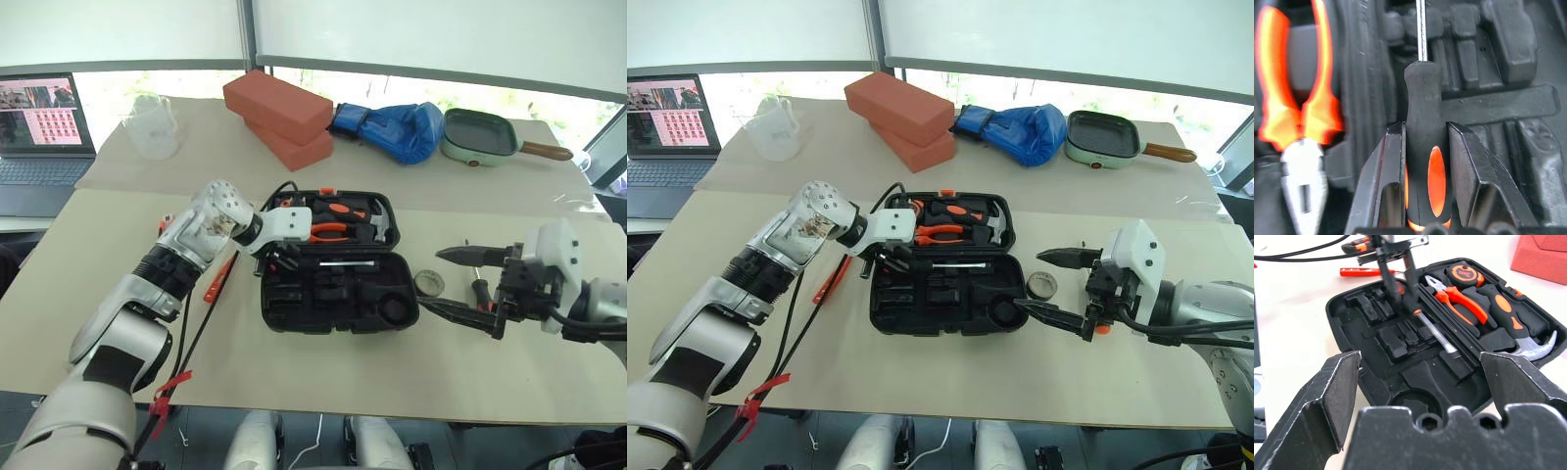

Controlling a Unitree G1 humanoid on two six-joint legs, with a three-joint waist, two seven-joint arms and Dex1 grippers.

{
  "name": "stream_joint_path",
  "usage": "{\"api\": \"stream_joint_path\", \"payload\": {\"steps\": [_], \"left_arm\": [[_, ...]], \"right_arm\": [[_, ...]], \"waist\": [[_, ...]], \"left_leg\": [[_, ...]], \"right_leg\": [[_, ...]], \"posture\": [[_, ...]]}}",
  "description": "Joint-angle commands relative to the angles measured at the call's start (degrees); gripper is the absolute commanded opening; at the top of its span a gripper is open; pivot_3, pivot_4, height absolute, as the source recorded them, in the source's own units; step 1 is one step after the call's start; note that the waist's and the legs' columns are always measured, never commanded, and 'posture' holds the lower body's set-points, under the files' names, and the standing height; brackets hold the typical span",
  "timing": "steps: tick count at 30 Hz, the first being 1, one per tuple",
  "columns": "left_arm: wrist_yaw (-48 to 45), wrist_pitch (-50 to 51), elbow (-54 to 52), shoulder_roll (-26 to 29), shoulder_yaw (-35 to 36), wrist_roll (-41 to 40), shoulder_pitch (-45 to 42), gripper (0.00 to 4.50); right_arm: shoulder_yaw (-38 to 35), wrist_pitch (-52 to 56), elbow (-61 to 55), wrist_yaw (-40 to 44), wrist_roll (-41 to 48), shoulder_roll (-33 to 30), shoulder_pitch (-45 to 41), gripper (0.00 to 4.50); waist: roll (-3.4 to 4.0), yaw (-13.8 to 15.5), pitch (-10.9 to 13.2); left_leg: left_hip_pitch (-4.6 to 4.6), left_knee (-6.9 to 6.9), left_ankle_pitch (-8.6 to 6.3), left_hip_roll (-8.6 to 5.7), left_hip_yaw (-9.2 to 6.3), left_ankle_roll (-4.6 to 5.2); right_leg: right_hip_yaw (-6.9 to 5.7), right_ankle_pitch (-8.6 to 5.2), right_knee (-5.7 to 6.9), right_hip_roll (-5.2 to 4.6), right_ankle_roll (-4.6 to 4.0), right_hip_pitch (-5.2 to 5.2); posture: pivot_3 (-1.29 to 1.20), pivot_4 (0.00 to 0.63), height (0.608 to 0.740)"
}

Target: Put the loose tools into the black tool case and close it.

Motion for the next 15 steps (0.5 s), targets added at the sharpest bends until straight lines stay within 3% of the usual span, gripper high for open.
{"api": "stream_joint_path", "payload": {"steps": [1,2,3,10,15], "left_arm": [[0.19,0.48,-0.64,-0.72,1.85,0.73,-0.99,1.3],[0.19,0.54,-0.58,-0.8,1.96,0.85,-1.01,1.8],[-0.02,0.52,-0.77,-0.77,2.09,0.87,-1.01,1.93],[-2.1,2.65,-4.35,-0.05,4.58,-0.28,-2.41,4.42],[-2.83,5.15,-5.76,-0.92,6.19,-1.03,-3.89,4.48]], "right_arm": [[-2.24,0.13,-1.57,-0.78,1.41,0.0,-0.59,4.5],[-2.28,0.12,-1.62,-0.8,1.46,-0.01,-0.55,4.5],[-2.32,0.16,-1.62,-0.85,1.61,0.03,-0.55,4.5],[-2.0,-0.16,-1.15,-0.97,1.98,-0.03,-0.69,4.5],[-1.56,-0.42,-0.71,-0.88,1.88,0.03,-1.01,4.5]], "waist": [[0.0,0.0,0.0],[0.0,0.0,0.0],[0.0,0.04,0.0],[0.0,0.07,0.0],[0.0,0.05,0.0]], "left_leg": [[0.0,0.0,0.0,0.0,0.0,0.0],[0.0,0.01,0.0,0.0,-0.01,0.0],[0.0,0.03,0.0,0.0,-0.01,0.0],[-0.01,0.1,-0.01,0.0,-0.05,0.02],[-0.01,0.12,-0.01,-0.01,-0.05,0.02]], "right_leg": [[0.0,0.0,0.0,0.0,0.0,0.0],[0.0,0.0,0.0,0.0,0.0,0.01],[0.0,0.01,0.0,-0.01,0.01,0.02],[0.0,0.02,0.06,-0.02,0.03,0.02],[0.0,0.02,0.07,-0.02,0.03,0.02]], "posture": [[0.0,0.15,0.738],[0.0,0.15,0.738],[0.0,0.15,0.738],[0.0,0.15,0.738],[0.0,0.15,0.738]]}}
